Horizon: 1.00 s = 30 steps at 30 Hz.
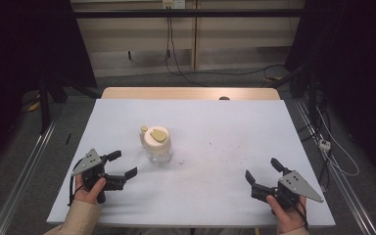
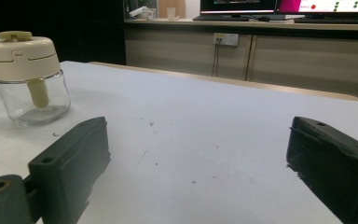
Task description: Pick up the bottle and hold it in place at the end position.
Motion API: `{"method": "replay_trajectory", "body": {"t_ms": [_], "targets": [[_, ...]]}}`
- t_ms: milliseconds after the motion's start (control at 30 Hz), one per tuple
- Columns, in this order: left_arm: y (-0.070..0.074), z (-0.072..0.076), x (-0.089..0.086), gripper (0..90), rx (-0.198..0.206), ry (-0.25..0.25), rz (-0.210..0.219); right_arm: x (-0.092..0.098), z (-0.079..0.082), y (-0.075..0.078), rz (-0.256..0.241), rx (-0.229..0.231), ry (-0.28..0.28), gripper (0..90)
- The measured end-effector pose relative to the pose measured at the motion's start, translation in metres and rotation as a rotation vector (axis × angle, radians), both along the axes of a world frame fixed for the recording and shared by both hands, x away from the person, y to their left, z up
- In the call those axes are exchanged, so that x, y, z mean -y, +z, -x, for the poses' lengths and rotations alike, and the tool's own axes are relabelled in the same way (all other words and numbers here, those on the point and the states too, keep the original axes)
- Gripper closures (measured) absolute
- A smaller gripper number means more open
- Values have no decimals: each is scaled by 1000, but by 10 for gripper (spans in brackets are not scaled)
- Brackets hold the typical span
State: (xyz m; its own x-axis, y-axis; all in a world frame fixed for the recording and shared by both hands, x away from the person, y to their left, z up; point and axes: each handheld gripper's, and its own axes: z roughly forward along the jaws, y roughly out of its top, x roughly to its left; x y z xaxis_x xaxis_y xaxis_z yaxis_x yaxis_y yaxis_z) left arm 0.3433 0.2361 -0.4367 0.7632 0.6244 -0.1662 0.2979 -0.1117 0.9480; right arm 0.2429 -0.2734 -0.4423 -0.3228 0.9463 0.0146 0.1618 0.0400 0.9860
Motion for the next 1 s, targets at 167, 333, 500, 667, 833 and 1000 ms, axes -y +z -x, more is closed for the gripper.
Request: {"method": "replay_trajectory", "body": {"t_ms": [167, 333, 500, 667, 833, 1000], "targets": [[0, -1, 1, 44, 1, -3, 18, -1, 0, 0, 5, -5, 9, 55], [2, -2, 5, 46, 10, -10, 29, -3, -1, 0, 13, -6, 19, 56], [5, -5, 13, 46, 0, -14, 27, -3, 0, 0, 18, -4, 27, 58], [4, -11, 27, 46, -11, -33, -10, -2, 0, 0, 16, -6, 27, 59], [5, -16, 34, 52, -27, -18, -19, -2, 0, 0, 16, -5, 34, 60], [4, -20, 41, 71, -33, -6, -49, -2, 1, 1, 16, 0, 32, 62]]}}
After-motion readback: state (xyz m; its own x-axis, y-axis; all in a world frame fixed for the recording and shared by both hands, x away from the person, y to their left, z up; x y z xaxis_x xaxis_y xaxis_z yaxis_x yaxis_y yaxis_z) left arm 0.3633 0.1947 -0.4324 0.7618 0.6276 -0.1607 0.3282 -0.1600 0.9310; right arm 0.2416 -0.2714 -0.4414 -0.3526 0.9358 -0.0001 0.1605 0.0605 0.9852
